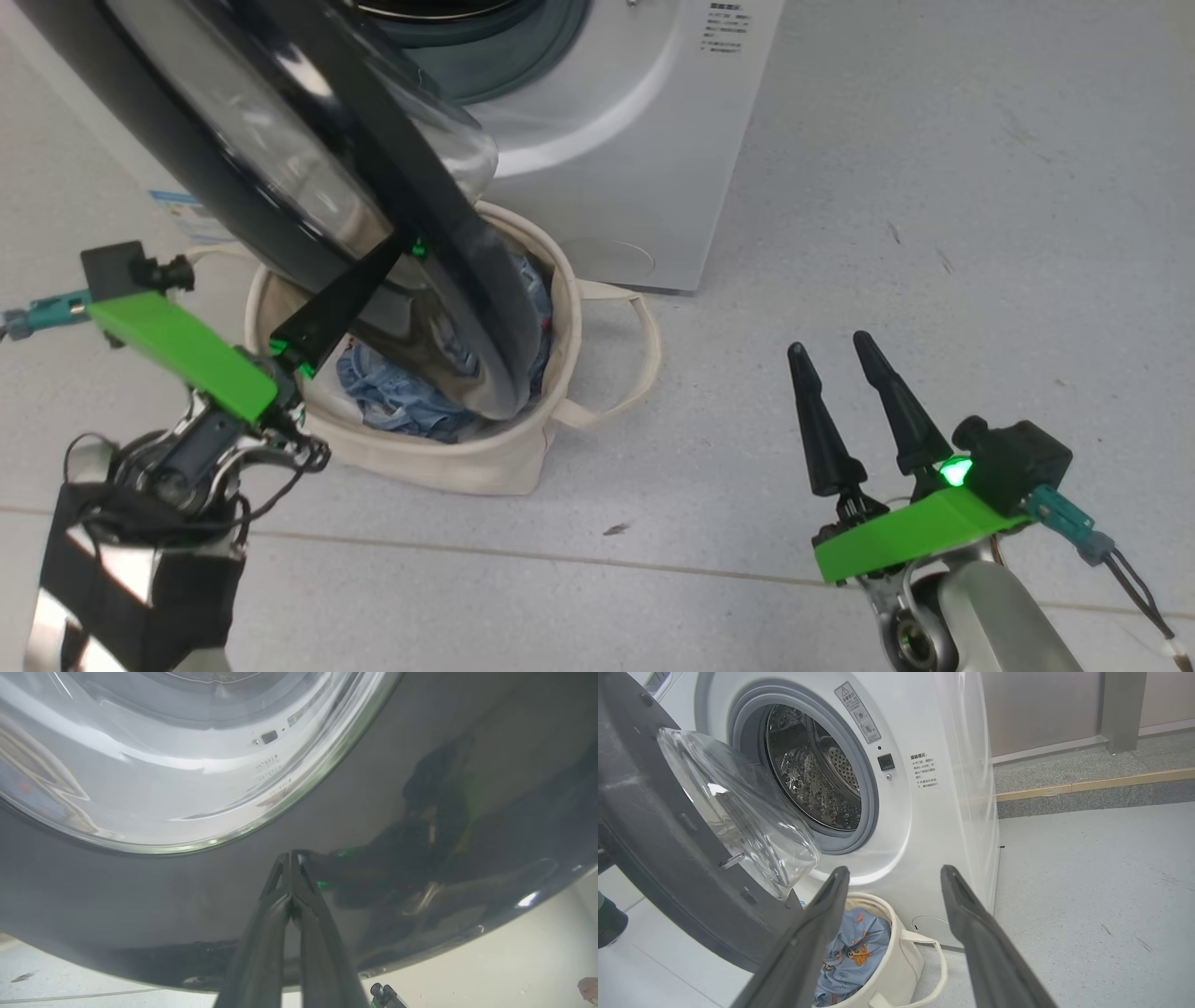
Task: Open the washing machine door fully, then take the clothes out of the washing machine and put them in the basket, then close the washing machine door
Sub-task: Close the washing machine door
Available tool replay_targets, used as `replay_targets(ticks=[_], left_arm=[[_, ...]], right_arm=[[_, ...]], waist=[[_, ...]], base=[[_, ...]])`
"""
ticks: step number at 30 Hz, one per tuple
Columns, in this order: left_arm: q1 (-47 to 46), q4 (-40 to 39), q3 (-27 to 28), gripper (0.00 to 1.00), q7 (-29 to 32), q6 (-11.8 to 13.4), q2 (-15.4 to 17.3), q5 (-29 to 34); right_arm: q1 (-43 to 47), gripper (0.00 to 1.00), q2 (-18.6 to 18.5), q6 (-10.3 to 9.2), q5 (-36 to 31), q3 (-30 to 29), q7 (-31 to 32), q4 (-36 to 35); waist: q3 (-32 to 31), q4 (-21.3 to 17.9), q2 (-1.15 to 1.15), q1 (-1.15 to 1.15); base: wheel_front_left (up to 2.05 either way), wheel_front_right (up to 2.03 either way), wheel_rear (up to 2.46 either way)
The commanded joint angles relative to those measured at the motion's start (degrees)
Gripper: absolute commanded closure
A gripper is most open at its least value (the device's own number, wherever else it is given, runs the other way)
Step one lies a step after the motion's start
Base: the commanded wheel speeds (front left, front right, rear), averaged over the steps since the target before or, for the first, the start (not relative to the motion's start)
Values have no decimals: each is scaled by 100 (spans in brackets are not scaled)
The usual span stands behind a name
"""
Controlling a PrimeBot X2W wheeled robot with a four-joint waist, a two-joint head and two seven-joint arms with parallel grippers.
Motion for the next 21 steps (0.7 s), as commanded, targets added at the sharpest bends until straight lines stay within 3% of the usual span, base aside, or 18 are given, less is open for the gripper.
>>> replay_targets(ticks=[1,6,12,21], left_arm=[[-234,-175,116,100,-10,-75,99,41],[-269,-141,20,100,-45,-81,167,16],[13,-515,-17,100,-456,-82,504,258],[703,-886,-729,100,-2369,-83,1222,1811]], right_arm=[[-158,0,22,6,43,121,-70,-199],[-168,0,22,6,59,97,-70,-208],[-165,0,22,6,106,60,-70,-257],[-93,0,22,6,68,62,-70,-379]], waist=[[3,-15,0,0],[20,-63,0,0],[2,-48,0,0],[-236,205,0,0]], base=[[0,0,0],[0,0,0],[0,0,0],[0,0,0]])
